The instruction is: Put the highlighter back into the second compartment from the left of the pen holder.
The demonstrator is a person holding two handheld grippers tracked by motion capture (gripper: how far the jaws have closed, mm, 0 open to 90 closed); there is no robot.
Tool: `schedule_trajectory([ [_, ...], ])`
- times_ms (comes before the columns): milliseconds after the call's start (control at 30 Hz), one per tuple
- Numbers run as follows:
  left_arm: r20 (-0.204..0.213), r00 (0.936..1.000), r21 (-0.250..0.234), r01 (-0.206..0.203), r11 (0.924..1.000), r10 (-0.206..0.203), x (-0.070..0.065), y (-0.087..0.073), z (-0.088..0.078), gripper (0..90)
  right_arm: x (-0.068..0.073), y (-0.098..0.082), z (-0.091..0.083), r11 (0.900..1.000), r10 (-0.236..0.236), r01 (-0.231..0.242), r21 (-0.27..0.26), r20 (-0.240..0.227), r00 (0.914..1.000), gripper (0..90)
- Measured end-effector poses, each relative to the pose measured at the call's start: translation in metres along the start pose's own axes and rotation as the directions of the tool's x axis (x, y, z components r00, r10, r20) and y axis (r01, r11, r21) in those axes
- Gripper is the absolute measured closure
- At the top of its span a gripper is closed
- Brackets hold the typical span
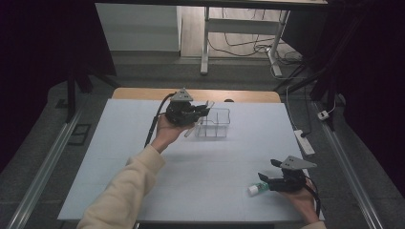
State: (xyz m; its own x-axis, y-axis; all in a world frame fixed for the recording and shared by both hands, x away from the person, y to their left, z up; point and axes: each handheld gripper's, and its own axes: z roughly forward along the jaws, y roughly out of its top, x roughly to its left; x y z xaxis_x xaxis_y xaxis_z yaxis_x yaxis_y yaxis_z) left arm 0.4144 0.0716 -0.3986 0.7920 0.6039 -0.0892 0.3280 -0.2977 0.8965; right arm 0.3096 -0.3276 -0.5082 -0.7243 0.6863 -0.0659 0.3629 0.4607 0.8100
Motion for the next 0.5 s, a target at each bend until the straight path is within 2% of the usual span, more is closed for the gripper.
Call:
schedule_trajectory([
  [500, -0.007, 1.0000, 0.003, -0.005, 1.0000, 0.005, 0.006, 0.012, 0.010, 78.3, 0.000, -0.001, 0.001, 1.000, 0.003, -0.003, 0.003, -0.001, 1.0000, 23.1],
])
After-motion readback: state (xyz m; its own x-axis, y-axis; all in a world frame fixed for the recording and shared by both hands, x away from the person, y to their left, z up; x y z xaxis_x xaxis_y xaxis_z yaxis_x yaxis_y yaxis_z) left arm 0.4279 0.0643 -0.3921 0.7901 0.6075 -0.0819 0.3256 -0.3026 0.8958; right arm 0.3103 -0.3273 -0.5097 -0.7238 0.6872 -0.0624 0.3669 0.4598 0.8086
